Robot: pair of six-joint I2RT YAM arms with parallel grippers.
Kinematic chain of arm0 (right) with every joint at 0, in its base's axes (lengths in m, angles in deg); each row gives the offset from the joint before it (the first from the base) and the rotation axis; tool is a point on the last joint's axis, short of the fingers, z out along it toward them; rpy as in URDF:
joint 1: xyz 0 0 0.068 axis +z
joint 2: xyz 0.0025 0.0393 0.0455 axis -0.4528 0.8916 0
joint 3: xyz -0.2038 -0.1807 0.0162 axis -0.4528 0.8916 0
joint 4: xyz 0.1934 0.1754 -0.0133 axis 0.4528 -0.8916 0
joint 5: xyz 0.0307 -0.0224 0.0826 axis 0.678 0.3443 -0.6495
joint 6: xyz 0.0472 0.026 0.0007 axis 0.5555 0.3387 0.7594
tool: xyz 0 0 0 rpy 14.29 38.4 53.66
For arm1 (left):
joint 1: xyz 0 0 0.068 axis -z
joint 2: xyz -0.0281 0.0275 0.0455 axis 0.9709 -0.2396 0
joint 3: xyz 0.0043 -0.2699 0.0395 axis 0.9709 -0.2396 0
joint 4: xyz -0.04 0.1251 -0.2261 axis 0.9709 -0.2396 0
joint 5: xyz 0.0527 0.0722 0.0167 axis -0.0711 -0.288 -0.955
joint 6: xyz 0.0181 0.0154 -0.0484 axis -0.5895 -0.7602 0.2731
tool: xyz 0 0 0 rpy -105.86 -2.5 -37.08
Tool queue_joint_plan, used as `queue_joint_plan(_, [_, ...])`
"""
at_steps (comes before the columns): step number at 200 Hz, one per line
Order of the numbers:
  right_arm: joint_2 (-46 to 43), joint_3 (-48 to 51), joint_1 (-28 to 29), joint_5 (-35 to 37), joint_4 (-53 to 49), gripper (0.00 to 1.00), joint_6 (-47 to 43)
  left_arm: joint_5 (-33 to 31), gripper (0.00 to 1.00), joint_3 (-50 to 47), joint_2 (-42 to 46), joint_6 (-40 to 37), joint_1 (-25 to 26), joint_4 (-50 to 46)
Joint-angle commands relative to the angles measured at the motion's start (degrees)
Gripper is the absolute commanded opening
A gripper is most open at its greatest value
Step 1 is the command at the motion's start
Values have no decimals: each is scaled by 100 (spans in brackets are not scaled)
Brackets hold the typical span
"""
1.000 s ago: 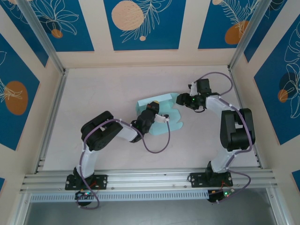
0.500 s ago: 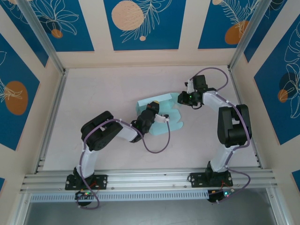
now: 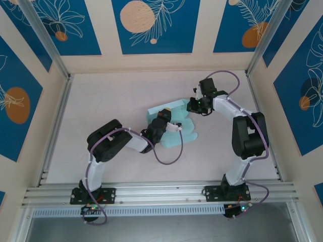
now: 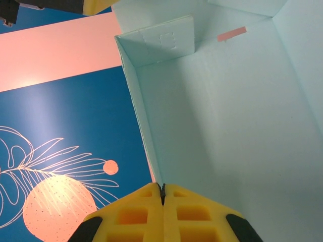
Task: Fold the paper box
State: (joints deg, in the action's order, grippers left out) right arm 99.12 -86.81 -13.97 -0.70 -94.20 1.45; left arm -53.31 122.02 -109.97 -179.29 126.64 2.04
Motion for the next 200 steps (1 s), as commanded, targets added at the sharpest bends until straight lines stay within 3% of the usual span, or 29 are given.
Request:
queue_joint_plan(1, [-87,-224,147,-510,241,15,296,214,0,-30,-216,-149,82,-304])
queue_joint_plan(28, [-58,-150,142,-273,574,14,374,207,0,-34,-240,-163,83,-283])
queue_joint_plan(123, [145,403,174,-811,2106,11,1762,249,0,-12,-306,-159,103,-262])
queue_joint_plan(200, [240,292,227,-1244,2126,11,2126,259,0,13,-332,-141,102,-318])
